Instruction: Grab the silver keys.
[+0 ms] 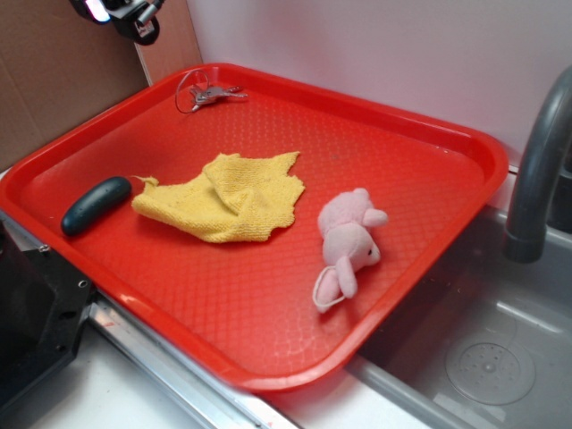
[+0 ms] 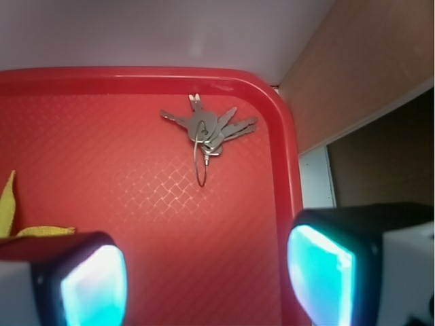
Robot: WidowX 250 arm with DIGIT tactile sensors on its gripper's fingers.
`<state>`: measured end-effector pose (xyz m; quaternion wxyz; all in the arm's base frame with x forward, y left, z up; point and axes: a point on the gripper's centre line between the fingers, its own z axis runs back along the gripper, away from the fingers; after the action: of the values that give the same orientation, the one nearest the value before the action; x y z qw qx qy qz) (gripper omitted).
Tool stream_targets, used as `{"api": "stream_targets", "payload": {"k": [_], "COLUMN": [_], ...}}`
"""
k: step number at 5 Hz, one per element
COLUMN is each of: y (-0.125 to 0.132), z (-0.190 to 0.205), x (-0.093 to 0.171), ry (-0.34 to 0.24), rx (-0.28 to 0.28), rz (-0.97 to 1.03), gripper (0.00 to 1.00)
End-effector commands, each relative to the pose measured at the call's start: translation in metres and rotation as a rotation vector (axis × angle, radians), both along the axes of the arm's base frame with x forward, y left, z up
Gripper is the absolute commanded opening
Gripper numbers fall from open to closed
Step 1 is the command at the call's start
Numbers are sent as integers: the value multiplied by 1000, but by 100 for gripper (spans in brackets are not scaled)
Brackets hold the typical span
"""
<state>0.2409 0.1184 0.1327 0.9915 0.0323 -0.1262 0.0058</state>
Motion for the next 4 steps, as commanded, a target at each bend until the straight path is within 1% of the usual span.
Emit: {"api": "stream_targets", "payload": {"k": [1,2,3,4], "y": [13,20,26,34], "z": [-62,-80,-83,-72], "x": [31,47,63,63], "ry": [56,43,60,44], "rx": [46,16,10,17], "rz": [-14,-60,-77,-63], "gripper": [100,100,100,100]}}
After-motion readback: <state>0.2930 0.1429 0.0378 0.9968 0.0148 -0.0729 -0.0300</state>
